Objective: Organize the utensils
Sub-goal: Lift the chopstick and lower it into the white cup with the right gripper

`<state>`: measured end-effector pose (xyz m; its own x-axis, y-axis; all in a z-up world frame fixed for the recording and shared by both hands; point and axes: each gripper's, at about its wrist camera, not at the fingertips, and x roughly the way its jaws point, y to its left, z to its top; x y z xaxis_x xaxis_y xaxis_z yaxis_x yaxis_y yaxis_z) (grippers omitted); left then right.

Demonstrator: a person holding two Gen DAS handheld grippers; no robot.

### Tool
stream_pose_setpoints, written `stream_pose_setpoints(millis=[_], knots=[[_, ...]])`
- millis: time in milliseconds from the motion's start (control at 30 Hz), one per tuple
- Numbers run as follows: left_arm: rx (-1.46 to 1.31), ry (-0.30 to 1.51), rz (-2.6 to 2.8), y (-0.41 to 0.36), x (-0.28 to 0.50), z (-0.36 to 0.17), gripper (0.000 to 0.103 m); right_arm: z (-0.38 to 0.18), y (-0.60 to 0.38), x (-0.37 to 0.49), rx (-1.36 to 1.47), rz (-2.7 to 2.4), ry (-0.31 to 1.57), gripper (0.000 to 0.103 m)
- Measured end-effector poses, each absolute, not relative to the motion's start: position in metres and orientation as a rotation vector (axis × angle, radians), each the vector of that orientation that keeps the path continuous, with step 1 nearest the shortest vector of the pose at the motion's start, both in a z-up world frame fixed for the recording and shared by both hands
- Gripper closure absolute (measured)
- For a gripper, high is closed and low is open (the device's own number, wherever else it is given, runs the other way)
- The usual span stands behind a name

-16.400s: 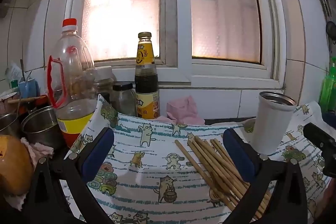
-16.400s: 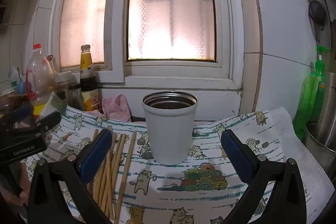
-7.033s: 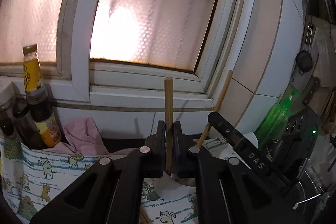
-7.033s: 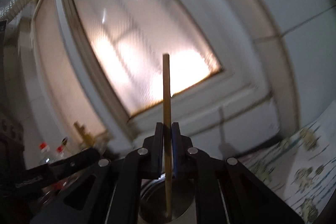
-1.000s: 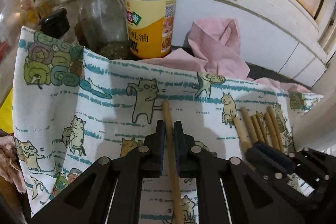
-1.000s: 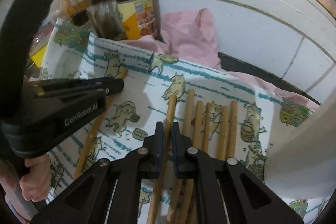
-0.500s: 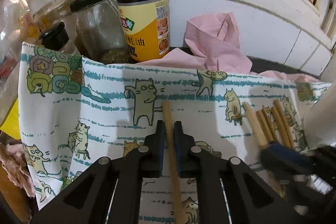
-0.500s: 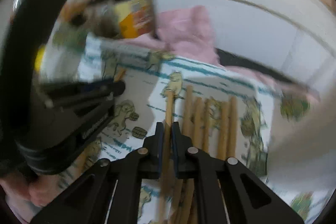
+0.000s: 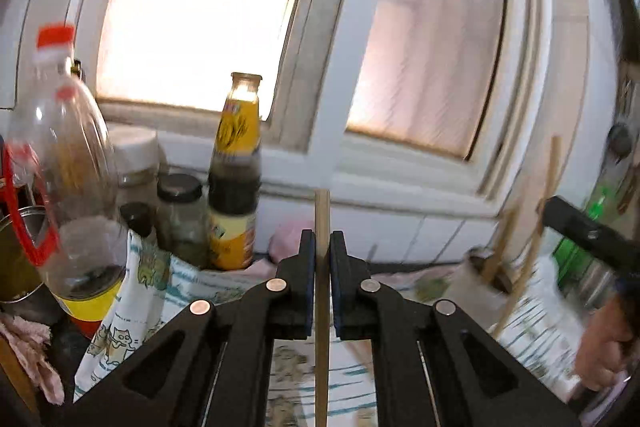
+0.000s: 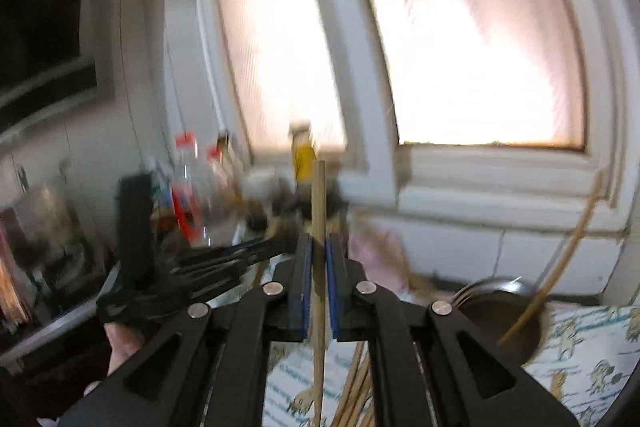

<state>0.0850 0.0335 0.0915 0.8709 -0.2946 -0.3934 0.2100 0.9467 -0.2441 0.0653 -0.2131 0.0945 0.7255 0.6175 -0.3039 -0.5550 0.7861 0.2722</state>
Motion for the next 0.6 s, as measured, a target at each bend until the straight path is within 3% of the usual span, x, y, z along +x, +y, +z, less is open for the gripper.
stream_pose_setpoints(millis=[367,600], knots=[[-0.171,0.280,-0.378,-0.024,0.045,0.163,0.097,0.121,-0.285,0.043,0.451,0.600,0.153,0.097],[-0.172,0.170,-0.433,-0.063,0.043,0.204,0.097,0.129,-0.329,0.035,0.492,0.471,0.054,0.097]])
